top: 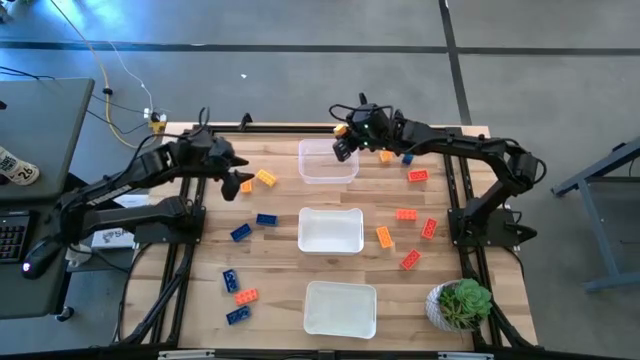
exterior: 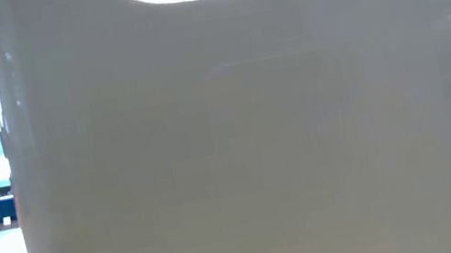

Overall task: Sort & place blocks by color
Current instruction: Put the yellow game piece into the transparent bin

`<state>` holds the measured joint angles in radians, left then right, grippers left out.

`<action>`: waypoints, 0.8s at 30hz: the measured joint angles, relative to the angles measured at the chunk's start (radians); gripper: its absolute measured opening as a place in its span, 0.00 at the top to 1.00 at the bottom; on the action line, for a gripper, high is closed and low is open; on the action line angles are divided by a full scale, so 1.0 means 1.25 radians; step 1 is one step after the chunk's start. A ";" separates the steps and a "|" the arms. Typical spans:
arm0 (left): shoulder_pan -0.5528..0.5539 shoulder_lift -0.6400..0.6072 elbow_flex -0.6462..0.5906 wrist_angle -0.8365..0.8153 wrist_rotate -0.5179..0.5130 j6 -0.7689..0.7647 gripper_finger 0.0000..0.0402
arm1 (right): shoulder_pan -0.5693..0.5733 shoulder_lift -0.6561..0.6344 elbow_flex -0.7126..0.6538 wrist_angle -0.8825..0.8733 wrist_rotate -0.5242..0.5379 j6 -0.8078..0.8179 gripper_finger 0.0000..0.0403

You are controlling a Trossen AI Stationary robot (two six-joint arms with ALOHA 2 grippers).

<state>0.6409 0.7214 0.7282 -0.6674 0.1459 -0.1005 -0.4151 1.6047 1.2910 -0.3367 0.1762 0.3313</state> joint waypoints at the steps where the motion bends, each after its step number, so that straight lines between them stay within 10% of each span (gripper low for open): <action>1: -0.006 0.014 0.003 -0.007 0.000 0.000 0.42 | 0.000 0.000 -0.001 -0.004 0.000 0.000 0.73; 24: -0.278 0.285 0.004 -0.026 -0.024 0.162 0.42 | 0.008 0.169 -0.003 -0.002 -0.061 -0.002 0.69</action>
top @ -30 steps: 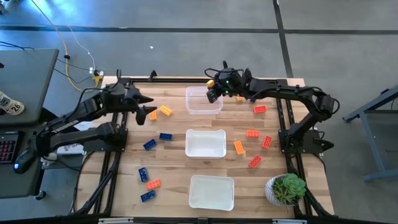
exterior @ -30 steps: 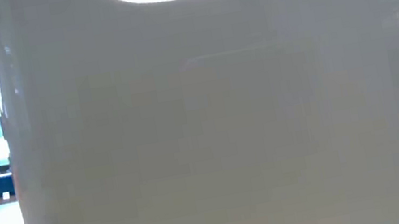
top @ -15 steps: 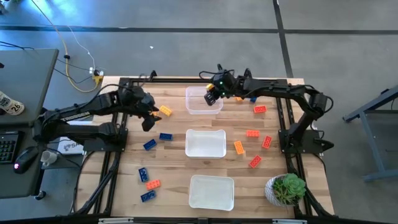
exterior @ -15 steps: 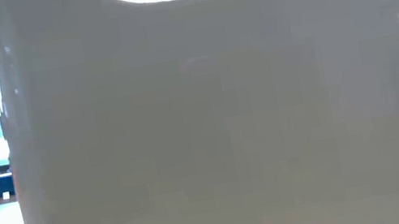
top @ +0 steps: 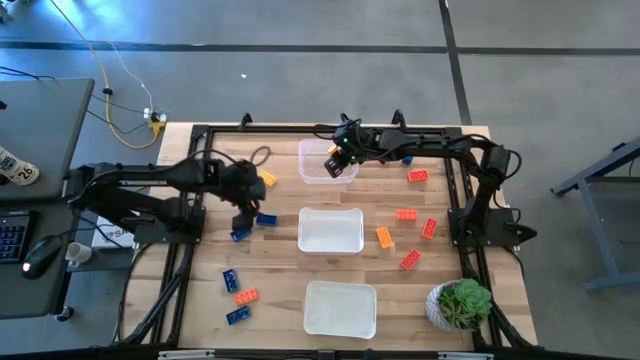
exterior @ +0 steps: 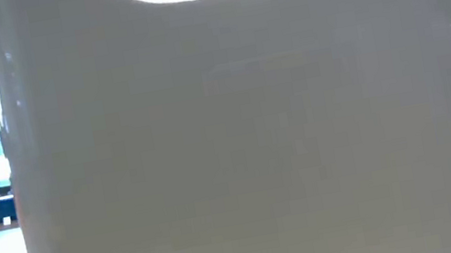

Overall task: Sort & place blocks by color
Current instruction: Put the yellow game piece into the transparent bin

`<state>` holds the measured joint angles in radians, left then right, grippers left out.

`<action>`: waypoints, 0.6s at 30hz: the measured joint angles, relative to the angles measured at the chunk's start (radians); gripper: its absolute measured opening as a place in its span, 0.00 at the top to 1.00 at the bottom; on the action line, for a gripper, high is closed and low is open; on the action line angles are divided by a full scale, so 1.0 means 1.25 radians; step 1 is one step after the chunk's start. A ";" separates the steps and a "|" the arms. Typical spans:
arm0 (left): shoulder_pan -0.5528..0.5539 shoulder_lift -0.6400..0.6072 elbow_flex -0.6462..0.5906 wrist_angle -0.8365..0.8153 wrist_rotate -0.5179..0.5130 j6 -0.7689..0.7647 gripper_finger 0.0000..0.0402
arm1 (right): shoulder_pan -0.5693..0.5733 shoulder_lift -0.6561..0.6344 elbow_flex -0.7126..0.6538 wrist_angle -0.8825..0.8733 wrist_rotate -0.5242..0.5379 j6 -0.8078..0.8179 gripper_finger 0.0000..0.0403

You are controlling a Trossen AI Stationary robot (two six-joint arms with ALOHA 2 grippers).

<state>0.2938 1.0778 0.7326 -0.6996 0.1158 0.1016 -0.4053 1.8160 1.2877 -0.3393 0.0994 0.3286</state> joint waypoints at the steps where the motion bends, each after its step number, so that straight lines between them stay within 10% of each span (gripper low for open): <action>1: -0.009 0.015 0.000 0.000 0.000 0.005 0.42 | 0.000 0.000 0.000 0.003 0.001 -0.011 0.69; 18: -0.078 0.249 0.000 0.012 -0.076 -0.016 0.42 | 0.000 0.000 0.000 0.018 0.002 -0.048 0.53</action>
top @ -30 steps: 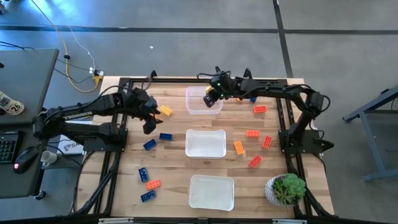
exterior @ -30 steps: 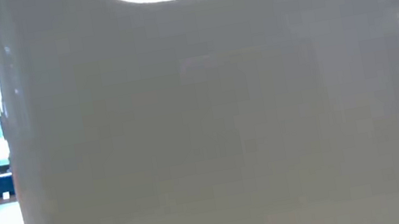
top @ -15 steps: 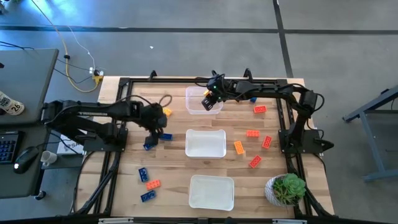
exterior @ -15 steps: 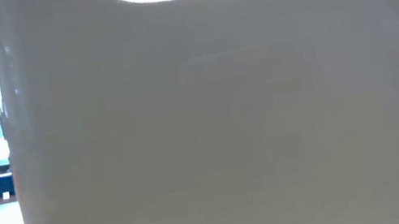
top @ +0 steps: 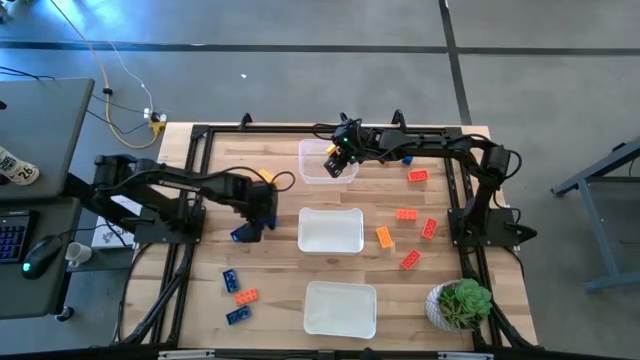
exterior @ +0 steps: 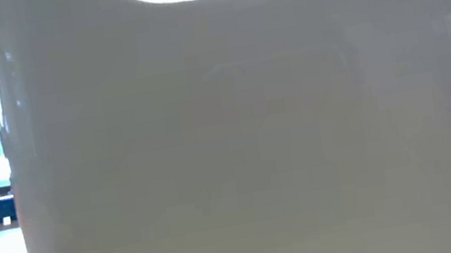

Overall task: Sort & place blocks by color
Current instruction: Put the yellow game piece into the transparent bin, then put the blue game piece into the top white bin

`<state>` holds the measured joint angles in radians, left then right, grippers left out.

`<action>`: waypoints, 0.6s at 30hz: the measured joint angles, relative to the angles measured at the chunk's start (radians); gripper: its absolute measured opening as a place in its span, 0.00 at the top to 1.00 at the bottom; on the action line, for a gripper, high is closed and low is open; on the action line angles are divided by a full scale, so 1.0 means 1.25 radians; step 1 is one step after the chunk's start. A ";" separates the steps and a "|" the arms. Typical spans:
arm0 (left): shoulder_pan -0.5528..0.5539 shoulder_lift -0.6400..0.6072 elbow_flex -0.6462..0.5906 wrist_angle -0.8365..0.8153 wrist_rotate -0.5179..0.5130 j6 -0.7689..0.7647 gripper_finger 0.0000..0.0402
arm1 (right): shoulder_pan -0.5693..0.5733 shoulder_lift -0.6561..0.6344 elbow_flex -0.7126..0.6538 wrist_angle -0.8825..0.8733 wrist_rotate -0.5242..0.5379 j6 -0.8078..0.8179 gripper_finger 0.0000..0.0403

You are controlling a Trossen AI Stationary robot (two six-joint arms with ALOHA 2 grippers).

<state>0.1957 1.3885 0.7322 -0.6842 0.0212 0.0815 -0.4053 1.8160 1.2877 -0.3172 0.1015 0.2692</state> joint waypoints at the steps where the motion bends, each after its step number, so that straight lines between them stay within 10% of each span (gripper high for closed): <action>1: -0.001 0.009 0.000 0.001 -0.008 0.000 0.42 | 0.000 0.000 0.000 0.000 0.000 0.000 0.52; 18: -0.001 0.107 0.000 0.045 -0.048 -0.027 0.43 | 0.000 -0.001 0.096 -0.068 0.001 -0.045 0.51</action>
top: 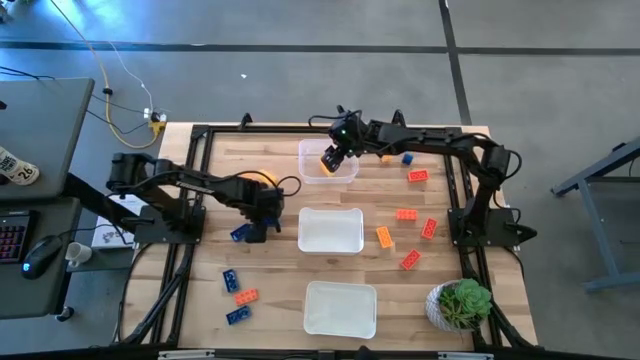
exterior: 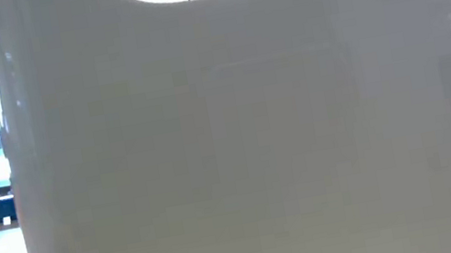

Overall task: Sort & place blocks by color
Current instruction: Put the blue game piece into the top white bin

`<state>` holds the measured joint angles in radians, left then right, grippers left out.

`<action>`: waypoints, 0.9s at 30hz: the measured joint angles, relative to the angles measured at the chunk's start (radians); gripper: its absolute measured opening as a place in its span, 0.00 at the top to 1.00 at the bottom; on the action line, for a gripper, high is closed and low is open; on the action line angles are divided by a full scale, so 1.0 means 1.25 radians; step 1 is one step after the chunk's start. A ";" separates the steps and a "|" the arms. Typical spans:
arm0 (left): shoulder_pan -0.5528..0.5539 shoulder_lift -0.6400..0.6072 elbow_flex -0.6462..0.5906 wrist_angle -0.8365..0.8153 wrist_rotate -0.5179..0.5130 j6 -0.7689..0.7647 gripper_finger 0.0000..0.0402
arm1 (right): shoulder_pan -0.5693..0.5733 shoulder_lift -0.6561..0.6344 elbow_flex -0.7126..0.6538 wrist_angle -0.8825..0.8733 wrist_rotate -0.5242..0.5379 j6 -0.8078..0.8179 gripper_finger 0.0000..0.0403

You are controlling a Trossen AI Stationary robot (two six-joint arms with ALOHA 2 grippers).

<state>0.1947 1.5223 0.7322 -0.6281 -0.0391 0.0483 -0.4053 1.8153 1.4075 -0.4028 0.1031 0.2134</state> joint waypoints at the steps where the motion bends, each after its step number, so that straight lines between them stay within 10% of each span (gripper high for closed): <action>1: 0.000 0.005 0.000 -0.001 -0.002 0.000 0.45 | 0.000 0.000 0.014 -0.017 0.001 -0.005 0.51; 10: 0.000 0.027 0.003 -0.003 0.005 0.006 0.73 | 0.000 -0.001 0.139 -0.180 0.029 -0.010 0.51; 27: 0.001 -0.049 0.029 0.004 0.052 -0.029 0.74 | 0.079 -0.001 0.290 -0.507 0.032 0.105 0.51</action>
<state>0.1959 1.4606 0.7680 -0.6237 0.0260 0.0122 -0.3060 1.8137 1.7696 -1.0366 0.1427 0.3441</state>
